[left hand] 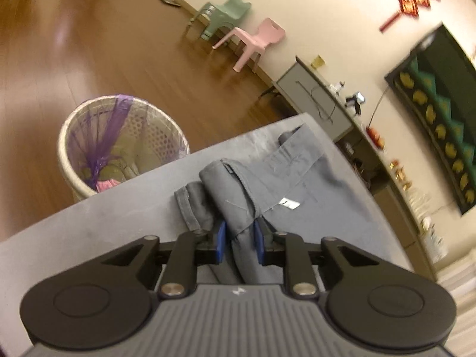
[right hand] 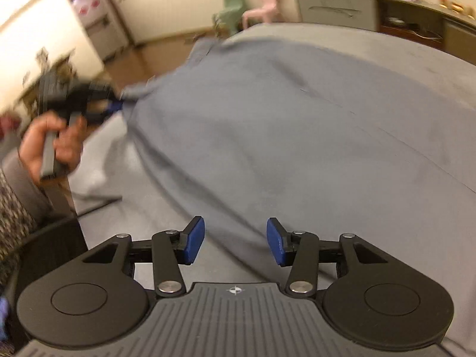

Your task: Fold clothes

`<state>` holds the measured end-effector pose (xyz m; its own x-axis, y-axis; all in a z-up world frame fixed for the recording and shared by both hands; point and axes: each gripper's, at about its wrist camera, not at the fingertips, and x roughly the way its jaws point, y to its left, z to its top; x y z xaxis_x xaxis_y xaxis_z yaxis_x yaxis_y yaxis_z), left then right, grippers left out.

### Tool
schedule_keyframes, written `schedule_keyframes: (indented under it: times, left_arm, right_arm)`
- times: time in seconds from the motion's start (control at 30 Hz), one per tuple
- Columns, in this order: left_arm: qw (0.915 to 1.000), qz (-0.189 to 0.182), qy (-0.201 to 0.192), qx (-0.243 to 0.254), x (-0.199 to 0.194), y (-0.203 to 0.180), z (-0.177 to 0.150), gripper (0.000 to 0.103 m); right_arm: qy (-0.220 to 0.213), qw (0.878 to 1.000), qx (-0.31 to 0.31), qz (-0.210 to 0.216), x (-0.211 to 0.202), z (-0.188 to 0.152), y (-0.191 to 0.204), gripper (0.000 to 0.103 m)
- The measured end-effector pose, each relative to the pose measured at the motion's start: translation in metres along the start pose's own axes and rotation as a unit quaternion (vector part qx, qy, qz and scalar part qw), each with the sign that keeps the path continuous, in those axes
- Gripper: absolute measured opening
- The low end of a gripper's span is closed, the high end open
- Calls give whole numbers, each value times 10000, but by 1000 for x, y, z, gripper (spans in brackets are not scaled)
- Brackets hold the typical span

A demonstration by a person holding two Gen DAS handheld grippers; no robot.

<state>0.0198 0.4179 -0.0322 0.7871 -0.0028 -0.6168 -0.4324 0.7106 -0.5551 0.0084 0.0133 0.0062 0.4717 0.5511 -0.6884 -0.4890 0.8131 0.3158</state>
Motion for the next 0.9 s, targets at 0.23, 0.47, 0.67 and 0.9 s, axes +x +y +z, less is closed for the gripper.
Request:
schedule_keyframes:
  times: [0.23, 0.47, 0.67, 0.9]
  left_arm:
    - [9945, 492, 169, 906, 4, -46, -30, 23]
    - [9797, 939, 381, 1728, 12, -88, -59, 21]
    - [9672, 472, 391, 2466, -5, -136, -83, 22]
    - [9480, 549, 770, 3037, 16, -155, -104, 23]
  right_arm:
    - [-374, 9929, 269, -1096, 1, -6, -38, 50]
    - [-37, 9985, -264, -488, -16, -40, -7, 51]
    - [-971, 9866, 185, -1300, -79, -28, -66, 51]
    - [-537, 9579, 683, -2735, -132, -83, -161, 51]
